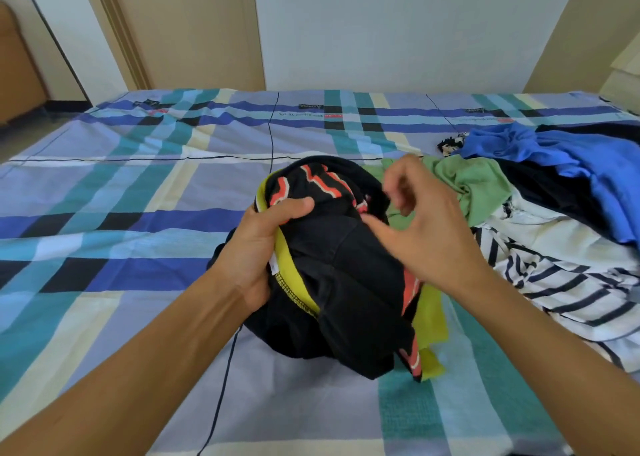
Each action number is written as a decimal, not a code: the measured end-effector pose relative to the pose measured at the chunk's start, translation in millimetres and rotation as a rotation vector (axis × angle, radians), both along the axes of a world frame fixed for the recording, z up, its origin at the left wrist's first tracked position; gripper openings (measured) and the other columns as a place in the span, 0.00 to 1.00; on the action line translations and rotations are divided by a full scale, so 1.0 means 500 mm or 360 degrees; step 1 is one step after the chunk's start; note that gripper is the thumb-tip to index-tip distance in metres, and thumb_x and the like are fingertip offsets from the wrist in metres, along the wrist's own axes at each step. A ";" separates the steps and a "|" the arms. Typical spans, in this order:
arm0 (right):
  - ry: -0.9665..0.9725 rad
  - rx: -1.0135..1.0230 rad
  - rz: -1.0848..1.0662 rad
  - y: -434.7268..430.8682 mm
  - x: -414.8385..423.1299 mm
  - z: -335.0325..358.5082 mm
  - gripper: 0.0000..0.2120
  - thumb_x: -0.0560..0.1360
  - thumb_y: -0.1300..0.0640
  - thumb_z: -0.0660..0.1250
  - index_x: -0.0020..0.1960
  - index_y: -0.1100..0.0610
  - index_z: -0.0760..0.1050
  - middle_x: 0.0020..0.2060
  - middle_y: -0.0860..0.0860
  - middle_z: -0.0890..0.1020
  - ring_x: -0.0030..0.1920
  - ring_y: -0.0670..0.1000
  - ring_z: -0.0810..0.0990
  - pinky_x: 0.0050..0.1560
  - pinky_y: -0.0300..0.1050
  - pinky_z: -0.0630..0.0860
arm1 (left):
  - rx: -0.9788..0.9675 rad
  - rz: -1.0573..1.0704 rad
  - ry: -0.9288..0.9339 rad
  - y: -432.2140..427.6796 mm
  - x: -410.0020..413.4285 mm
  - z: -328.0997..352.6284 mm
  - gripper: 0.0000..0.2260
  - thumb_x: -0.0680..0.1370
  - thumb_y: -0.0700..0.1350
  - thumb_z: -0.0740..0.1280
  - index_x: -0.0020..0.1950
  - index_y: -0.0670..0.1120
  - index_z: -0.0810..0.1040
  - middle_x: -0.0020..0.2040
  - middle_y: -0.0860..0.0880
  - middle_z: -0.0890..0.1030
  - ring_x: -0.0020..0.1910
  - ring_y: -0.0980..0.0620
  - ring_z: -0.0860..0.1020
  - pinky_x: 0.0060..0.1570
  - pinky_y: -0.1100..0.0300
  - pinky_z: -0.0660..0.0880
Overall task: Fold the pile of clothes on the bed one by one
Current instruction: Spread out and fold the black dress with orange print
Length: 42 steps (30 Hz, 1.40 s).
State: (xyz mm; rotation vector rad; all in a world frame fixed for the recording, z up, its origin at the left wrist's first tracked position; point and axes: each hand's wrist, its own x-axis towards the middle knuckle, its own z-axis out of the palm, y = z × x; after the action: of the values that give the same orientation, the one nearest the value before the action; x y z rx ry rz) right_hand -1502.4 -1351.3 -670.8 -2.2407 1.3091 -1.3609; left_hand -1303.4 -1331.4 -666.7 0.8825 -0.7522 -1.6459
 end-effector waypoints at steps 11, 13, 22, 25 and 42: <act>0.0490 0.0751 0.0536 0.014 0.020 -0.035 0.53 0.60 0.39 0.75 0.78 0.37 0.49 0.76 0.38 0.57 0.74 0.41 0.65 0.72 0.45 0.67 | 0.0109 -0.0173 0.0459 0.001 0.012 -0.004 0.15 0.73 0.40 0.60 0.44 0.38 0.86 0.42 0.39 0.84 0.38 0.41 0.84 0.40 0.46 0.83; 0.0677 0.0714 0.0415 0.006 0.012 -0.054 0.54 0.60 0.37 0.75 0.77 0.36 0.46 0.75 0.39 0.57 0.73 0.44 0.66 0.71 0.49 0.67 | 0.0127 -0.0154 0.0542 -0.004 0.016 -0.006 0.17 0.75 0.41 0.56 0.44 0.39 0.85 0.40 0.40 0.84 0.36 0.42 0.84 0.35 0.48 0.82; 0.0592 0.0630 0.0182 -0.033 -0.019 -0.047 0.08 0.64 0.59 0.73 0.43 0.56 0.80 0.40 0.52 0.81 0.43 0.54 0.80 0.43 0.49 0.74 | 0.0042 -0.0137 0.0296 -0.023 0.052 0.019 0.13 0.72 0.45 0.60 0.44 0.41 0.82 0.42 0.43 0.84 0.40 0.44 0.83 0.46 0.52 0.83; 0.0212 0.0934 0.0368 -0.036 -0.065 0.005 0.11 0.66 0.64 0.79 0.45 0.60 0.79 0.40 0.61 0.80 0.38 0.55 0.77 0.40 0.45 0.69 | 0.0016 0.0045 0.0017 -0.053 0.110 0.023 0.11 0.73 0.46 0.62 0.49 0.43 0.80 0.45 0.43 0.83 0.43 0.44 0.82 0.48 0.53 0.81; -0.1691 0.0430 -0.0275 -0.078 -0.311 -0.002 0.08 0.71 0.55 0.74 0.40 0.49 0.75 0.39 0.46 0.79 0.48 0.52 0.78 0.58 0.51 0.76 | -0.0115 0.0405 -0.1680 -0.135 0.141 -0.051 0.04 0.77 0.40 0.65 0.50 0.47 0.77 0.42 0.45 0.80 0.42 0.44 0.79 0.40 0.54 0.76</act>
State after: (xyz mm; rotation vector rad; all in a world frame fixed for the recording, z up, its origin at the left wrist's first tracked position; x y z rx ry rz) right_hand -1657.8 -1390.4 -671.8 -0.9307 1.1423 -1.8645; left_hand -1233.0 -1398.6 -692.4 1.7329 -1.3121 -0.8355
